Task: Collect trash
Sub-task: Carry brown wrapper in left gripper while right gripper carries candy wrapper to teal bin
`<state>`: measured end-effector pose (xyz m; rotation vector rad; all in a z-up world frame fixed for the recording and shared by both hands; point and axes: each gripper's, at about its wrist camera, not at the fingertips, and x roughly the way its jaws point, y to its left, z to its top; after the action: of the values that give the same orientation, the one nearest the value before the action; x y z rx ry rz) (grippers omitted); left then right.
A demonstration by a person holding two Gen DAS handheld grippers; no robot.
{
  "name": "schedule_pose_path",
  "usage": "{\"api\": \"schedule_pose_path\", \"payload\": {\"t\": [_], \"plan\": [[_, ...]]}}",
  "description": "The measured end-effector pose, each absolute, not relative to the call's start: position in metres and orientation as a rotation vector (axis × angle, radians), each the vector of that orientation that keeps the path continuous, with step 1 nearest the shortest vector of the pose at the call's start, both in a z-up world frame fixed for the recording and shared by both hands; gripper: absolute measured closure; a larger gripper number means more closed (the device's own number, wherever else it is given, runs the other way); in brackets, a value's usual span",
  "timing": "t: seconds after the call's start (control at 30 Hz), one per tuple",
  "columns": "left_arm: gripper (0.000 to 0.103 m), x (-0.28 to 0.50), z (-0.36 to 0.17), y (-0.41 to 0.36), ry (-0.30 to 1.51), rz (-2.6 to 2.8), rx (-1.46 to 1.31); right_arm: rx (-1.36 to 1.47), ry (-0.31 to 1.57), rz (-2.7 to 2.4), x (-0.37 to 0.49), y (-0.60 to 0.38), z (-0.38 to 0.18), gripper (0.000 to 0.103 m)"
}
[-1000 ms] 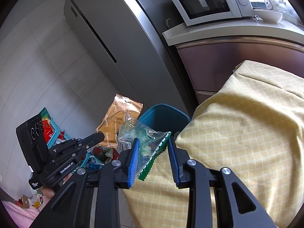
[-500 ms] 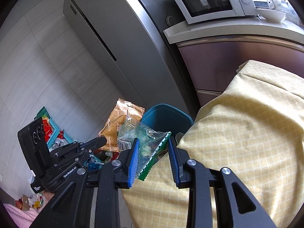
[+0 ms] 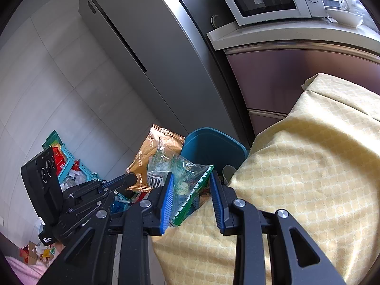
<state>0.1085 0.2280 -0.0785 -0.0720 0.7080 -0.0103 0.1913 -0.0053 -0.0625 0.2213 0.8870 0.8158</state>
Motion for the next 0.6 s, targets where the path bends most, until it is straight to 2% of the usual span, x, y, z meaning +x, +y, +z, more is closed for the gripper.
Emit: {"api": "schedule_pose_path", "payload": {"t": [0.6], "plan": [[0.101,0.113,-0.088,0.227,0.73,0.01,-0.084,0.212,0.912,0.822,0.199,0.008,-0.069,0.074]]}}
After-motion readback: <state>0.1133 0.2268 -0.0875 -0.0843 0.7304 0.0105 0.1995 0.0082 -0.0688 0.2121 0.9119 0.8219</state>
